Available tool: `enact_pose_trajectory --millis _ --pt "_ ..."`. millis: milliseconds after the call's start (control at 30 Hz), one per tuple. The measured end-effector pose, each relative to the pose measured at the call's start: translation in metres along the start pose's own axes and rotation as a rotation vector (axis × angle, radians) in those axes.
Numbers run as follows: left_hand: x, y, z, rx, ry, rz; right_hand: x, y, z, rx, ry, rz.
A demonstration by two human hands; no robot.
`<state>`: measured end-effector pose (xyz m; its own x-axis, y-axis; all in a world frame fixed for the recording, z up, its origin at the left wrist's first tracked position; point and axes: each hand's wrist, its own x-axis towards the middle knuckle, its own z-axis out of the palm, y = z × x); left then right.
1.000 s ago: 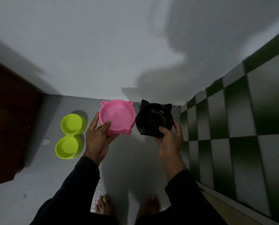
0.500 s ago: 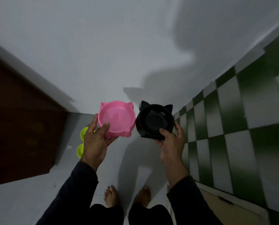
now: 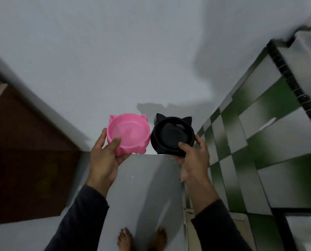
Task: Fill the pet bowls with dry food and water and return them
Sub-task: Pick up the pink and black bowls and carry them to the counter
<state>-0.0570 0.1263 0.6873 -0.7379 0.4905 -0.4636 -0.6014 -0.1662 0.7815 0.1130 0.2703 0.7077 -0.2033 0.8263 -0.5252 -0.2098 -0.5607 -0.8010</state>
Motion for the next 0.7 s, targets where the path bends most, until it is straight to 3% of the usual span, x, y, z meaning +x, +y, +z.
enact_pose_trajectory --millis 700 --pt "-0.065 0.074 0.107 -0.048 -0.18 0.122 -0.061 -0.135 -0.014 0.129 -0.086 -0.242"
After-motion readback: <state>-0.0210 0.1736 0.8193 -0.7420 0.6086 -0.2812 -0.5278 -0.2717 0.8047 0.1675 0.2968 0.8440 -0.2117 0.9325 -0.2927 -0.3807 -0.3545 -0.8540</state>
